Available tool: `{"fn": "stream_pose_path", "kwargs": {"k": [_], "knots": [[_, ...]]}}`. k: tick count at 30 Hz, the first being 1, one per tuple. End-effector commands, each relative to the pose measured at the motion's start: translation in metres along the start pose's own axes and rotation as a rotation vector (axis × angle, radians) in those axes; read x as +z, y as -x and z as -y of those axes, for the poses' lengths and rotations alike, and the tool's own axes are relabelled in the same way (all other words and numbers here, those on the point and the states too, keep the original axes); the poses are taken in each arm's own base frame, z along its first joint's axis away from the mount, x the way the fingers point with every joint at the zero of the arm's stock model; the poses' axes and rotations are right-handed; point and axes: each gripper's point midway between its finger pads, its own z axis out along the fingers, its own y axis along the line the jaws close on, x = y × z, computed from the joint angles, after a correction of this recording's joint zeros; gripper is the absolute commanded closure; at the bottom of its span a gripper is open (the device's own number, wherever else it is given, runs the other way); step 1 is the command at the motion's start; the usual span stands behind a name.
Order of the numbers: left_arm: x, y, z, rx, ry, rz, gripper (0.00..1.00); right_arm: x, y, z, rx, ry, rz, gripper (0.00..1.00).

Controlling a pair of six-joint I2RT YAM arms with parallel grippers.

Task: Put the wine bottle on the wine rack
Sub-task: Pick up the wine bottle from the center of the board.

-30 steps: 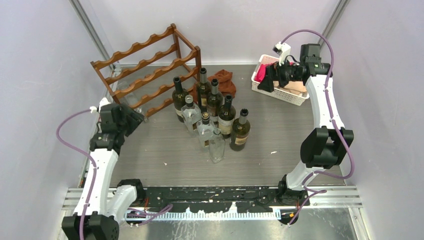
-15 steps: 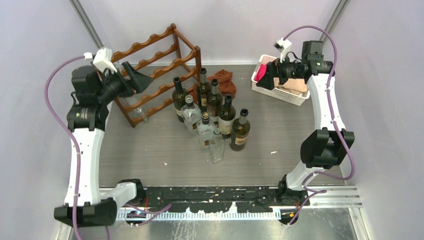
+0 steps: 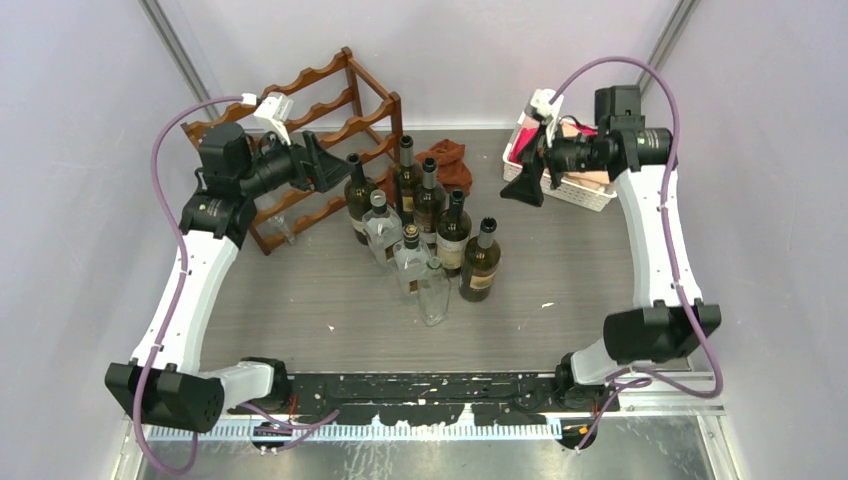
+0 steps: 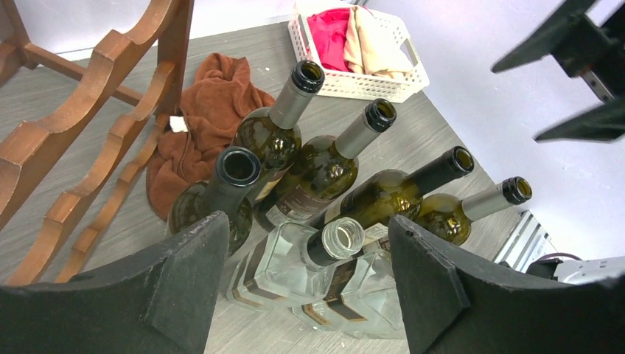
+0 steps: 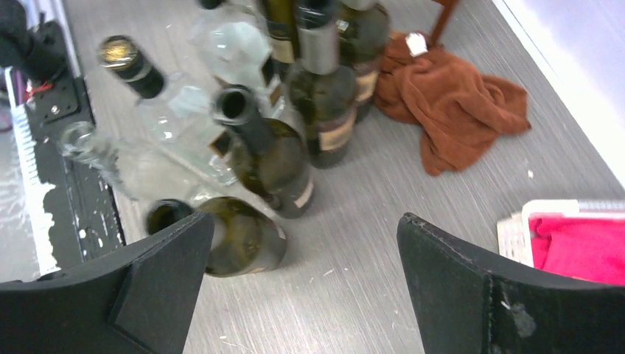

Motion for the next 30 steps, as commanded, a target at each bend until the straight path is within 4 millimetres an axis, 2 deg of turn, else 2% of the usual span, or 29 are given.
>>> {"fn": "stream_pose_path", "kwargs": {"k": [1,5,8,11,13,19,24,30], "knots": [[-0.008,0.031,0.015,0.104,-0.038,0.111,0.21,-0.008,0.038,-0.039,-0.208,-0.001,0.097,0.0],[-0.001,0.023,0.0,0.137,0.04,0.051,0.23,-0.001,0.052,-0.044,-0.2,-0.004,0.13,0.0],[0.016,0.011,-0.005,0.295,0.129,-0.006,0.22,0.005,0.059,-0.041,-0.154,-0.003,0.15,0.0],[0.024,0.01,-0.028,0.33,0.272,-0.036,0.23,0.007,0.067,-0.038,-0.13,-0.003,0.176,0.0],[0.029,0.01,-0.037,0.332,0.307,-0.042,0.24,0.009,0.068,-0.037,-0.124,0.001,0.179,0.0],[0.048,-0.002,-0.05,0.384,0.308,-0.092,0.28,0.01,0.066,-0.036,-0.115,0.001,0.175,0.0],[0.062,-0.01,-0.053,0.37,0.28,-0.111,0.32,0.012,0.062,-0.035,-0.11,-0.006,0.166,0.0],[0.07,-0.018,-0.059,0.36,0.275,-0.131,0.36,0.013,0.06,-0.033,-0.112,-0.013,0.158,0.0]]}}
